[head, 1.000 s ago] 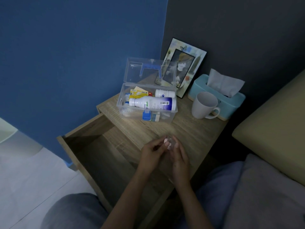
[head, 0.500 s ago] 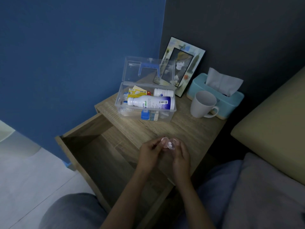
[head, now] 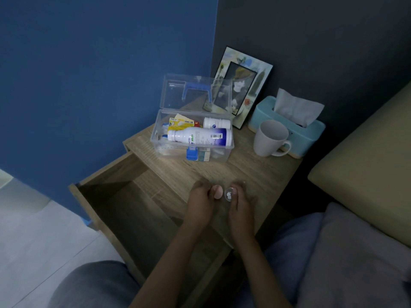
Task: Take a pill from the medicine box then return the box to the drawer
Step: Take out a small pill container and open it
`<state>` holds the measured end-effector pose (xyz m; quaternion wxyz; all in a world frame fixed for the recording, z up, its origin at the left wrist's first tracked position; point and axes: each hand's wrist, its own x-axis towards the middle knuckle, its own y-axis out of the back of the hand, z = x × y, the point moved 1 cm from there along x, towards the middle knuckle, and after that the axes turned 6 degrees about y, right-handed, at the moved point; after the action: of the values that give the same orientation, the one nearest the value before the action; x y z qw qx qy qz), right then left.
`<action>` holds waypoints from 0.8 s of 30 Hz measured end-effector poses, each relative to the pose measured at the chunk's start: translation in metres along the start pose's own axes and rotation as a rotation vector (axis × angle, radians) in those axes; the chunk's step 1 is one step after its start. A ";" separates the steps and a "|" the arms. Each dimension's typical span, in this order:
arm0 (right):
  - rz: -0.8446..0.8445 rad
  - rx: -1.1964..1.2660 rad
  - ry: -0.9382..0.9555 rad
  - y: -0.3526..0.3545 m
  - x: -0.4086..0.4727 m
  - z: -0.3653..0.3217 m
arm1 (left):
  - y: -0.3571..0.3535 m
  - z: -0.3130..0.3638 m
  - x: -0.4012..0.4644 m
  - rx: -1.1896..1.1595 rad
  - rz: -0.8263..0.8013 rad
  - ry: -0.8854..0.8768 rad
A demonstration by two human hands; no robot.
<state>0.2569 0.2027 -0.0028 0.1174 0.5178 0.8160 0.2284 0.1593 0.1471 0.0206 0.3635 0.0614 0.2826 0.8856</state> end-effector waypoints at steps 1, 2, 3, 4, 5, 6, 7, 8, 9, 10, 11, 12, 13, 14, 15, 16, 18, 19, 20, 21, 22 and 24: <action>-0.008 -0.034 -0.012 -0.001 0.000 0.000 | -0.001 0.000 0.001 0.020 -0.004 -0.001; -0.009 -0.067 -0.018 -0.002 0.000 -0.001 | -0.002 0.000 0.001 0.044 -0.012 0.004; -0.003 -0.094 -0.014 -0.002 0.000 -0.002 | -0.002 0.000 0.002 0.071 -0.024 0.011; 0.007 -0.114 -0.004 -0.002 0.001 -0.003 | -0.003 -0.001 0.002 0.097 -0.035 0.018; 0.020 -0.135 0.003 -0.001 0.001 -0.005 | -0.003 -0.001 0.003 0.118 -0.042 0.020; 0.032 -0.157 0.004 -0.001 0.001 -0.005 | -0.002 -0.001 0.003 0.135 -0.049 0.024; 0.042 -0.175 0.005 -0.001 0.001 -0.006 | -0.001 -0.001 0.002 0.147 -0.051 0.029; 0.048 -0.188 0.010 -0.001 0.002 -0.005 | -0.001 -0.001 0.003 0.155 -0.048 0.036; 0.049 -0.199 0.013 -0.002 0.002 -0.005 | -0.001 -0.001 0.003 0.160 -0.039 0.042; 0.046 -0.212 0.014 -0.002 0.002 -0.004 | -0.002 -0.001 0.004 0.151 -0.027 0.052; 0.039 -0.231 0.013 -0.003 0.002 -0.004 | -0.002 -0.002 0.005 0.140 -0.012 0.062; 0.028 -0.256 0.013 -0.003 0.003 -0.003 | -0.002 -0.001 0.005 0.137 -0.002 0.073; 0.016 -0.283 0.011 -0.004 0.003 -0.002 | -0.002 -0.001 0.006 0.143 0.002 0.081; 0.009 -0.299 0.006 -0.003 0.003 -0.001 | -0.002 0.000 0.007 0.161 -0.001 0.078; 0.009 -0.296 -0.004 -0.003 0.003 -0.001 | -0.002 0.000 0.007 0.178 -0.009 0.071; 0.015 -0.282 -0.012 -0.003 0.002 -0.001 | -0.001 0.001 0.007 0.180 -0.011 0.065; 0.033 -0.272 -0.004 -0.001 0.002 -0.002 | -0.001 0.002 0.007 0.187 -0.008 0.049; 0.038 -0.284 0.016 -0.001 0.002 -0.002 | 0.000 0.001 0.007 0.184 -0.006 0.050; 0.040 -0.303 0.040 -0.001 0.002 -0.003 | 0.000 0.001 0.006 0.178 -0.006 0.054; 0.038 -0.324 0.064 -0.001 0.003 -0.004 | 0.000 0.001 0.006 0.172 -0.006 0.055; 0.028 -0.350 0.085 -0.001 0.004 -0.004 | 0.000 0.002 0.006 0.167 -0.008 0.056; -0.005 -0.407 0.120 -0.001 0.006 -0.003 | 0.001 0.003 0.005 0.168 -0.017 0.057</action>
<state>0.2521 0.2070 -0.0002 0.1712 0.4668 0.7600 0.4185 0.1555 0.1514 0.0230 0.3564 0.0642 0.3664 0.8571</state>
